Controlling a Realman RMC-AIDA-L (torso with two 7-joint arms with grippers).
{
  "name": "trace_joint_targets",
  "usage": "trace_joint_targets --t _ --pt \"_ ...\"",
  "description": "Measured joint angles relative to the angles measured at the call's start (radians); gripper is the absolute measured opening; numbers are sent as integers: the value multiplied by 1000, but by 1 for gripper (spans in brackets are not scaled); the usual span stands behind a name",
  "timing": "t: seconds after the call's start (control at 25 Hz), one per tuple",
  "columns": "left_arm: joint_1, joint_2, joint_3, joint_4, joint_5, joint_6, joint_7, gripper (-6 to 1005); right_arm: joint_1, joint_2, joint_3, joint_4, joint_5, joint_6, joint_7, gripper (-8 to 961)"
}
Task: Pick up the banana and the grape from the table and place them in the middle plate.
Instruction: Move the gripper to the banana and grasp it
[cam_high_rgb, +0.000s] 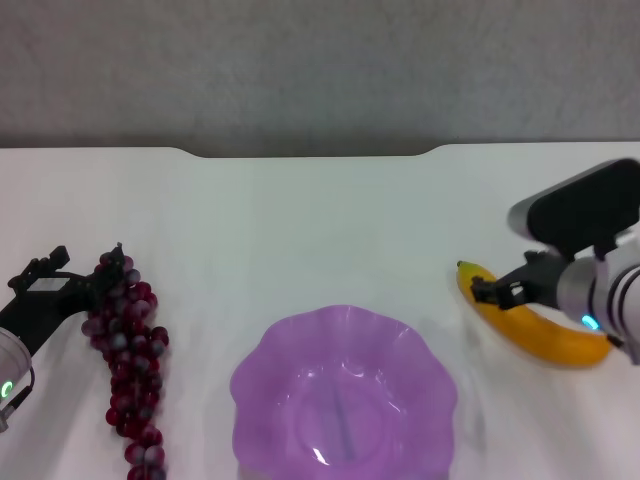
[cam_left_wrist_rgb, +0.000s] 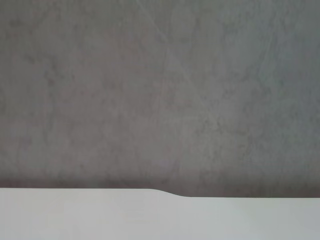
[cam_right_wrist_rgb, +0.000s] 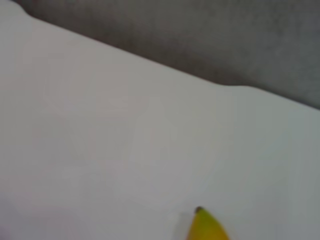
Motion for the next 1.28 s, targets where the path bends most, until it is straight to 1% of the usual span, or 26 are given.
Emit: trace_joint_targets --t 0.12,0.16,0.28,0.44,0.76,1.0,1.28 --pt "-1 0 -1 -1 0 0 0 842 19 21 -13 -51 0 14 0 816" --pt "-2 0 -2 -2 0 1 0 842 23 23 -19 -64 0 15 0 816" --pt "-3 0 -3 -3 0 1 0 842 28 23 -31 -87 1 23 0 816" --pt "-3 0 -4 -5 0 1 0 842 26 24 -41 -129 -2 72 0 816" --pt "-3 -2 -4 -6 -1 2 -1 842 30 23 -42 -181 -5 106 0 817" --pt "-3 -2 -4 -6 -1 2 -2 842 51 25 -45 -247 1 141 0 816" --pt "-5 -3 -3 -5 -2 2 -2 842 57 28 -58 -283 3 186 0 816"
